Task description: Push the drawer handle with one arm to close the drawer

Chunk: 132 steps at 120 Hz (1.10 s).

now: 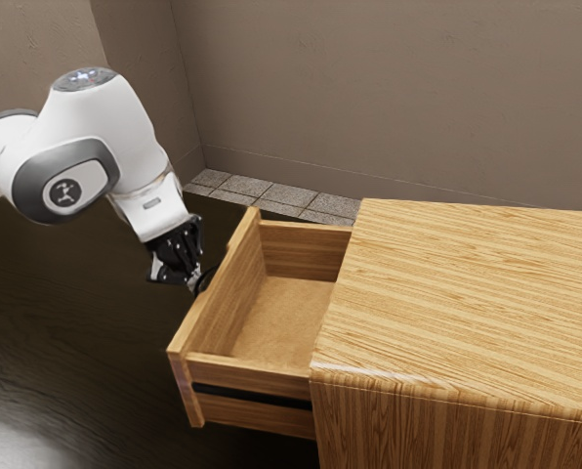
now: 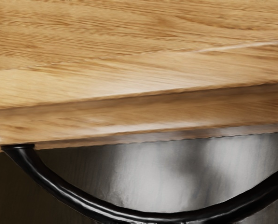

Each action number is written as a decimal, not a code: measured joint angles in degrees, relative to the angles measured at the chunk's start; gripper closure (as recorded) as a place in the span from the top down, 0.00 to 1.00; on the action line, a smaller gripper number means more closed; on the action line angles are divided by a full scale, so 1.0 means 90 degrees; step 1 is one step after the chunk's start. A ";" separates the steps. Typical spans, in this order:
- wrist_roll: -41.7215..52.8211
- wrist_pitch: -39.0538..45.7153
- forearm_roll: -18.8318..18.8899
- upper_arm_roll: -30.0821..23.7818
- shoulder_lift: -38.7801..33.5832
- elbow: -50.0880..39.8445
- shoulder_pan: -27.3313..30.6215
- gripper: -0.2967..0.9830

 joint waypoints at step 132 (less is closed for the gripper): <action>-0.0100 0.0097 -0.1020 -0.1109 0.1224 0.1189 -0.0474 0.15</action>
